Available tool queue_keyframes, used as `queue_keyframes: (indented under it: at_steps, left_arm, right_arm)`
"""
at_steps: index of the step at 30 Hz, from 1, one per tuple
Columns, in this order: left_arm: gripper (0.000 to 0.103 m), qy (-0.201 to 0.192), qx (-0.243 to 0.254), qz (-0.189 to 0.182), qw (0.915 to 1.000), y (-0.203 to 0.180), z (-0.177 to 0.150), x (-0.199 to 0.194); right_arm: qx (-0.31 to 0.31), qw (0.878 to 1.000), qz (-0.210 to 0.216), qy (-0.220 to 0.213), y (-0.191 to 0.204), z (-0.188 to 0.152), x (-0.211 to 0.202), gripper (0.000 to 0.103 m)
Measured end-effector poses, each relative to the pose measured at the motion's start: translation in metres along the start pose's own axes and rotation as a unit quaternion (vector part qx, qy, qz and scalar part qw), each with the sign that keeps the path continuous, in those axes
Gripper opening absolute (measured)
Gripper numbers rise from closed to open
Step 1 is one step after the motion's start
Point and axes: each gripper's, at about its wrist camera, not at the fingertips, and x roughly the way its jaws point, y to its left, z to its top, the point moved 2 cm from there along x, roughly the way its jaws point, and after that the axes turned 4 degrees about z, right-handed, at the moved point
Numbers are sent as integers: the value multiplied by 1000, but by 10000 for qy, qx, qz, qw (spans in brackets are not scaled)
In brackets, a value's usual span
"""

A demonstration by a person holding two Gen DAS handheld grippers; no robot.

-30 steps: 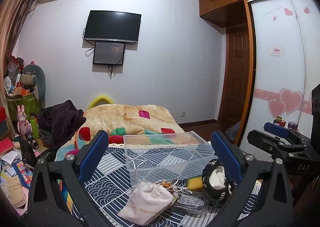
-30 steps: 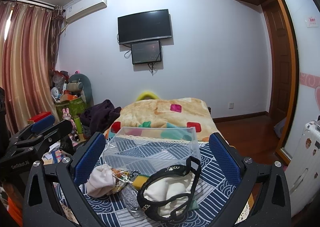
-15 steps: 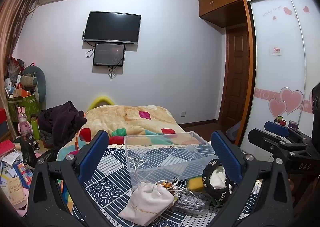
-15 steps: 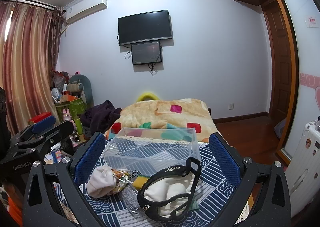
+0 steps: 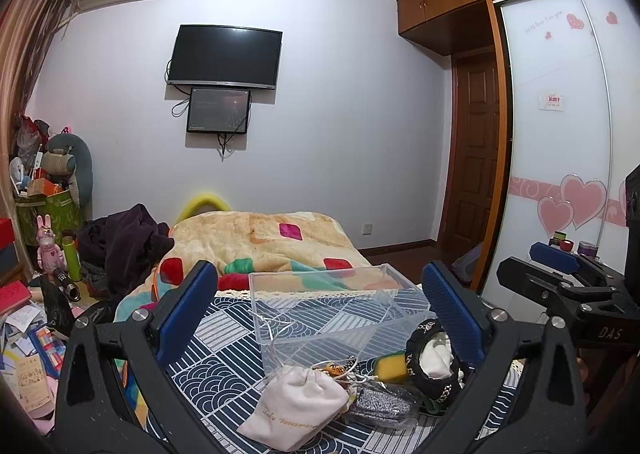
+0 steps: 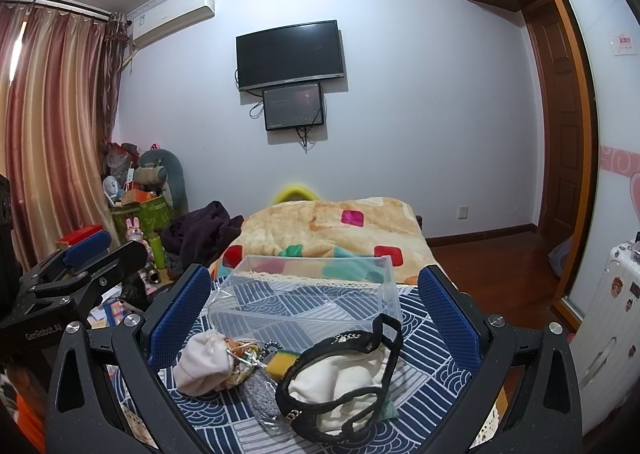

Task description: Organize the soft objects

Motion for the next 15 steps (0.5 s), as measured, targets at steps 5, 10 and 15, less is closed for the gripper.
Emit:
queue_keyframes:
  at_steps: [5,10,15]
  left_arm:
    - [103,1,9,7,10000,0,0,0]
    - [103,-5,8,-1,10000,-1,1,-1]
    - [103,-6,21,-32,10000,-3,2,-1]
  right_arm:
    - [-5,10000,4,-12,1,0,-1,103]
    - [-2,10000,-4,-15,1,1,-1,103]
    - [-1,10000,7,-30,3,2,-3,103]
